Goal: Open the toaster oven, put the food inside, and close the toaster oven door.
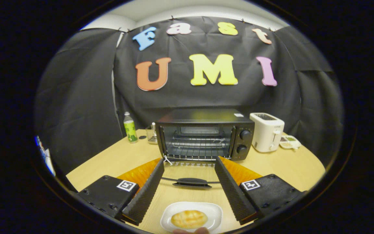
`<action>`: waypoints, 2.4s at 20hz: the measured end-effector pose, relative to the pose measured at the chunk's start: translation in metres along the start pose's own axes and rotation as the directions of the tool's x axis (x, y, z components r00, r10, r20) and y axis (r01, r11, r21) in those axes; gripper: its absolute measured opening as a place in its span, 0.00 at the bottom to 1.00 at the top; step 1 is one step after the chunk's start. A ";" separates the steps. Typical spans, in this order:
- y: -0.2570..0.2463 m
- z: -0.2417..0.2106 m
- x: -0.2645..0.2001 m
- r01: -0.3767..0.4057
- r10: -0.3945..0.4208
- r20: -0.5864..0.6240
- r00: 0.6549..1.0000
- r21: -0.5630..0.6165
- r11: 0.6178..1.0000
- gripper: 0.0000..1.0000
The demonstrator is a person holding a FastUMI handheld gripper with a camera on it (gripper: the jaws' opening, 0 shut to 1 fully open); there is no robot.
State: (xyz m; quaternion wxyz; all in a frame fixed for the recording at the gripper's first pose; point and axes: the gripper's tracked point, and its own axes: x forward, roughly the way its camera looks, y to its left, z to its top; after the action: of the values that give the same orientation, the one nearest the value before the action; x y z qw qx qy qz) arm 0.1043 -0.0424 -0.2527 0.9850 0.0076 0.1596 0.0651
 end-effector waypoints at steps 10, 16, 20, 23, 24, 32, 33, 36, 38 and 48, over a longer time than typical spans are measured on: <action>0.034 -0.037 -0.082 -0.212 0.213 0.004 0.977 -0.098 0.972 1.00; 0.000 -0.097 -0.086 -0.178 0.171 -0.106 0.980 -0.069 0.982 1.00; -0.006 -0.135 -0.077 -0.181 0.168 -0.190 0.967 -0.057 0.982 1.00; -0.012 -0.166 -0.062 -0.167 0.142 -0.245 0.959 -0.084 0.982 1.00; -0.012 -0.176 -0.059 -0.166 0.137 -0.269 0.953 -0.086 0.982 1.00; -0.019 -0.205 -0.041 -0.152 0.148 -0.353 0.924 0.017 0.988 1.00; -0.020 -0.205 -0.041 -0.145 0.147 -0.351 0.925 0.031 0.989 0.94; -0.025 -0.201 -0.039 -0.130 0.146 -0.342 0.928 0.071 0.989 0.73; -0.031 -0.191 -0.040 -0.124 0.147 -0.313 0.938 0.092 0.988 0.63; -0.055 -0.105 -0.022 -0.122 0.177 -0.168 0.970 0.292 0.948 0.46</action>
State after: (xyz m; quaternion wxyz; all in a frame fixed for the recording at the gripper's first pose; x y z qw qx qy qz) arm 0.0574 -0.1001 -0.3471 0.9461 0.1526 0.2604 0.1172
